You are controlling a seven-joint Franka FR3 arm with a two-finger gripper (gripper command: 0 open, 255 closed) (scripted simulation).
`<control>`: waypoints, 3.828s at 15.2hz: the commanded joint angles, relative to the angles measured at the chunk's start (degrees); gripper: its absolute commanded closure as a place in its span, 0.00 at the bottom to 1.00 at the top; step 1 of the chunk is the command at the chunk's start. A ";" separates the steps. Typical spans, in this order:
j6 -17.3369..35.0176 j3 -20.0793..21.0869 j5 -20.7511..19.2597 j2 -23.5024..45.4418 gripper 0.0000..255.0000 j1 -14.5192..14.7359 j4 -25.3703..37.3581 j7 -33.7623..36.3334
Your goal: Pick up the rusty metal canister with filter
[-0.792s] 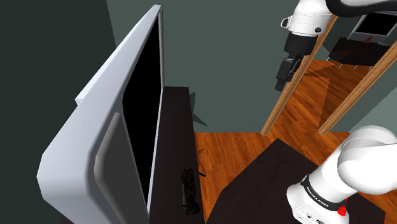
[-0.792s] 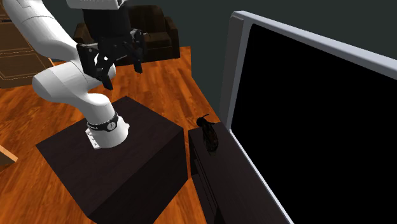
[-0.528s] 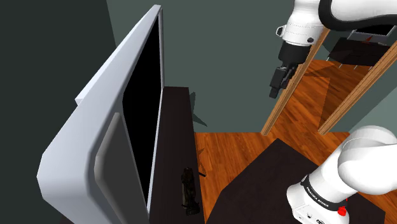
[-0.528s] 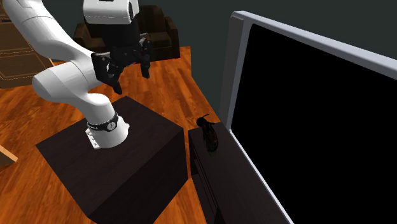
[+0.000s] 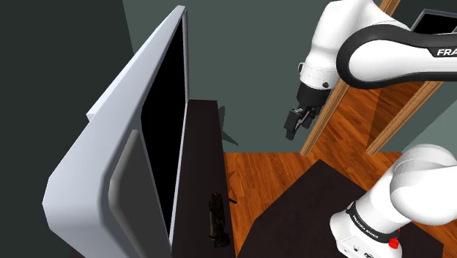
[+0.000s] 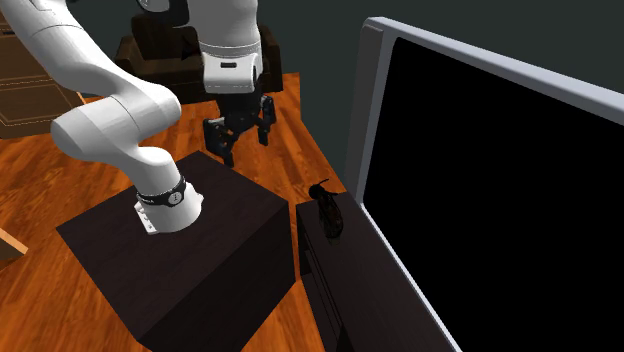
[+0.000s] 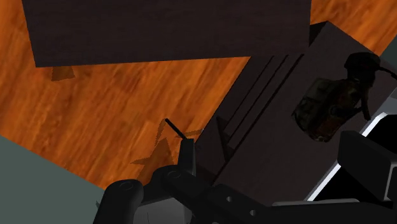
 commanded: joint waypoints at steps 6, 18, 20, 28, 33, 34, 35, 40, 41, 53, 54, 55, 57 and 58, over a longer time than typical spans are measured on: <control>15.30 8.91 5.51 7.47 0.00 1.55 -5.67 10.61; 43.26 26.59 -3.34 36.62 0.00 -5.07 -2.36 37.15; 46.76 28.31 -12.18 43.38 0.00 -6.97 -0.28 46.17; 51.85 14.19 -42.74 66.82 0.00 6.39 13.34 77.62; 54.04 9.87 -47.04 71.60 0.00 10.22 15.90 81.69; 54.52 9.15 -47.79 72.40 0.00 10.79 16.22 82.29; 55.00 8.43 -48.52 73.19 0.00 11.36 16.56 82.88; 55.72 7.37 -49.54 74.34 1.00 12.18 17.04 83.69; 55.71 7.38 -49.53 74.33 1.00 12.16 17.04 83.68; 53.34 10.92 -45.95 70.48 1.00 9.39 15.46 80.82; 52.86 11.66 -45.16 69.69 1.00 8.80 15.17 80.20; 52.36 12.41 -44.35 68.90 1.00 8.22 14.89 79.56; 51.37 13.89 -42.65 67.32 1.00 7.07 14.37 78.25; 50.88 14.63 -41.78 66.52 1.00 6.50 14.13 77.58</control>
